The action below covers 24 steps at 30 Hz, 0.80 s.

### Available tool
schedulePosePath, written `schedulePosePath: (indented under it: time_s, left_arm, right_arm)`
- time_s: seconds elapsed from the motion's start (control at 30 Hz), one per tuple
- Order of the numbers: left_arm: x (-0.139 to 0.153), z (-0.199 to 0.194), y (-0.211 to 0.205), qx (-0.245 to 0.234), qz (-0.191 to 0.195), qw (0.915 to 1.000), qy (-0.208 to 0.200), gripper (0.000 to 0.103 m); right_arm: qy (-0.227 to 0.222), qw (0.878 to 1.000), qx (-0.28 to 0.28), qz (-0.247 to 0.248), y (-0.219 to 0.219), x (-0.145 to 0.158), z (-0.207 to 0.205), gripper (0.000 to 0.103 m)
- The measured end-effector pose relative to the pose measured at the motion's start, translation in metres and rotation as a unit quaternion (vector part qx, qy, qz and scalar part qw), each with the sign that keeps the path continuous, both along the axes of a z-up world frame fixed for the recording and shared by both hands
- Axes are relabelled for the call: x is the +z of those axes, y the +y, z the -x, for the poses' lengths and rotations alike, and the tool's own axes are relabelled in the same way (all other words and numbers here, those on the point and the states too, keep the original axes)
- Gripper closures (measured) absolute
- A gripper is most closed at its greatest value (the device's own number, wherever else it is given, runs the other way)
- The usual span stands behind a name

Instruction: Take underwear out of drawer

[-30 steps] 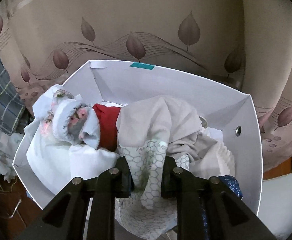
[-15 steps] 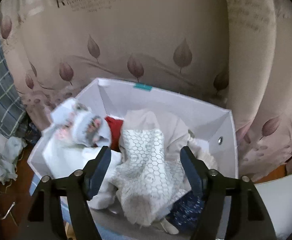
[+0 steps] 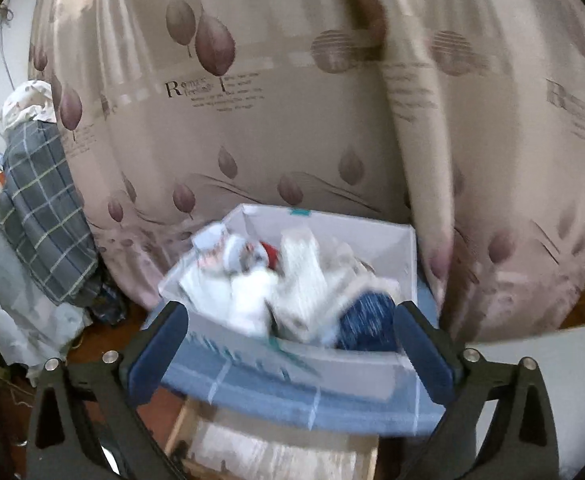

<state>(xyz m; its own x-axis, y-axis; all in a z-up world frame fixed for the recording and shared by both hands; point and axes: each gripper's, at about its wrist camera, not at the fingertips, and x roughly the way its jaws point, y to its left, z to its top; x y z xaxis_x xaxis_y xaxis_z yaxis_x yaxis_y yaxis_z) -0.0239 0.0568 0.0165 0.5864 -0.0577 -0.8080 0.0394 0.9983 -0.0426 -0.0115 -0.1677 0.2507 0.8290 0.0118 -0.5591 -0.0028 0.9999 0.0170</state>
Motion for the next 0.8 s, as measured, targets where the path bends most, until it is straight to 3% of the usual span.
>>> schedulePosePath:
  time_s: [0.07, 0.23, 0.43, 0.8]
  left_arm:
    - [0.001, 0.001, -0.001, 0.000, -0.002, 1.0000, -0.001, 0.046]
    - [0.002, 0.004, -0.006, -0.007, -0.008, 0.9999, -0.001, 0.046]
    - [0.004, 0.006, -0.014, -0.016, -0.024, 0.9996, -0.006, 0.046]
    - [0.006, 0.012, -0.029, -0.036, -0.049, 0.9981, -0.007, 0.046]
  right_arm:
    - [0.003, 1.000, -0.016, 0.003, -0.005, -0.018, 0.019, 0.001]
    - [0.038, 0.997, -0.061, -0.007, -0.016, -0.096, 0.057, 0.001]
    - [0.133, 0.990, -0.052, 0.014, -0.007, -0.183, 0.061, 0.001]
    - [0.182, 0.983, -0.032, 0.001, 0.011, -0.230, 0.059, 0.001]
